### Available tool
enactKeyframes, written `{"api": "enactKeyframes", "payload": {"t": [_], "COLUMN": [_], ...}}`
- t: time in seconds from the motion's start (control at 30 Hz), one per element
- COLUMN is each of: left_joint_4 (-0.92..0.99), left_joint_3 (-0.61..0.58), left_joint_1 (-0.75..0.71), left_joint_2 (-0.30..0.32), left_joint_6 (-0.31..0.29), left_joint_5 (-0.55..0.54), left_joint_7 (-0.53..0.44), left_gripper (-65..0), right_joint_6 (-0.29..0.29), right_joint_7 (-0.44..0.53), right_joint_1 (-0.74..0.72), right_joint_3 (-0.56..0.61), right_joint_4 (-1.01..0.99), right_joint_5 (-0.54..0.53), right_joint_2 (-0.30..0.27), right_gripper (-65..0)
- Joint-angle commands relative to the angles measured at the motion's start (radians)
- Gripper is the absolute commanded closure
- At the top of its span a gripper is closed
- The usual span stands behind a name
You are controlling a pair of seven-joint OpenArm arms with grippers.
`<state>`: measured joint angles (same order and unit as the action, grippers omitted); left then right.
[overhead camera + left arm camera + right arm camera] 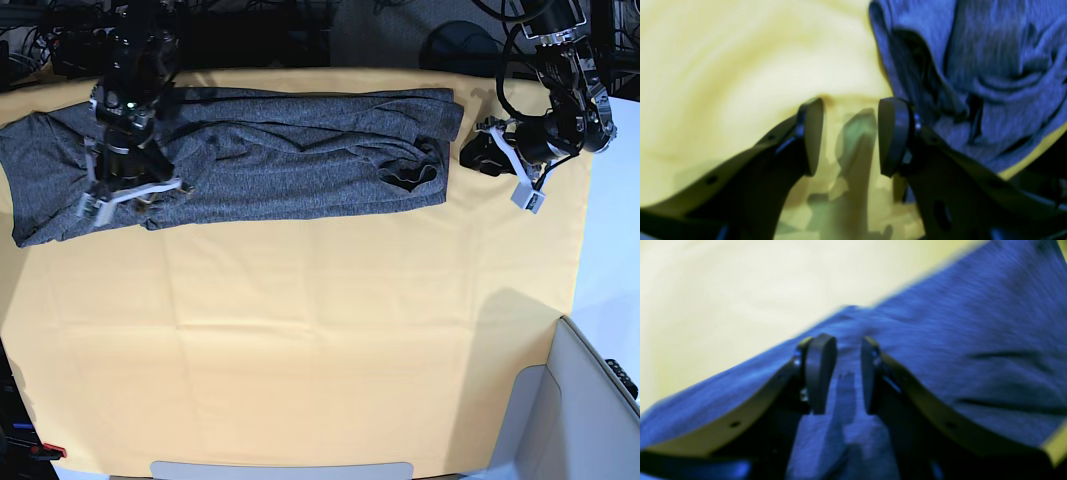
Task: Fold the T-shirt properly
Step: 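Move the right gripper to the shirt's sleeve end, left gripper to the other end, then grasp both ends of the folded shirt with both grippers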
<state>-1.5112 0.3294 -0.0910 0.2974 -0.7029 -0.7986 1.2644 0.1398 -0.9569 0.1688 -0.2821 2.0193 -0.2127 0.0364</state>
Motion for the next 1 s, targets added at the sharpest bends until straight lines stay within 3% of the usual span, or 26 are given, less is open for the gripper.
{"api": "enactKeyframes", "payload": {"t": [0.0, 0.13, 0.37, 0.7, 0.97], "left_joint_4": [-0.002, -0.007, -0.13, -0.2, -0.171], "left_joint_3": [-0.016, -0.023, -0.04, -0.117, -0.105], "left_joint_1": [-0.003, -0.002, -0.011, -0.01, -0.008], "left_joint_2": [0.009, 0.007, -0.031, -0.034, -0.036], "left_joint_6": [0.005, 0.005, 0.005, 0.005, 0.005], "left_joint_5": [-0.009, -0.049, -0.08, -0.077, -0.071], "left_joint_7": [0.042, 0.108, 0.132, 0.132, 0.132], "left_gripper": [-27.0, -27.1, -29.8, -30.1, -29.8], "right_joint_6": [-0.018, -0.022, -0.022, -0.022, -0.024], "right_joint_7": [0.005, -0.018, -0.01, -0.015, -0.012], "right_joint_1": [-0.01, -0.007, 0.038, 0.041, 0.074], "right_joint_3": [-0.032, -0.119, -0.13, -0.127, -0.127], "right_joint_4": [0.018, 0.018, 0.021, 0.021, 0.021], "right_joint_5": [-0.05, -0.178, -0.253, -0.265, -0.265], "right_joint_2": [-0.011, -0.043, -0.083, -0.083, -0.085], "right_gripper": [-19.3, -19.3, -19.5, -19.5, -19.5]}}
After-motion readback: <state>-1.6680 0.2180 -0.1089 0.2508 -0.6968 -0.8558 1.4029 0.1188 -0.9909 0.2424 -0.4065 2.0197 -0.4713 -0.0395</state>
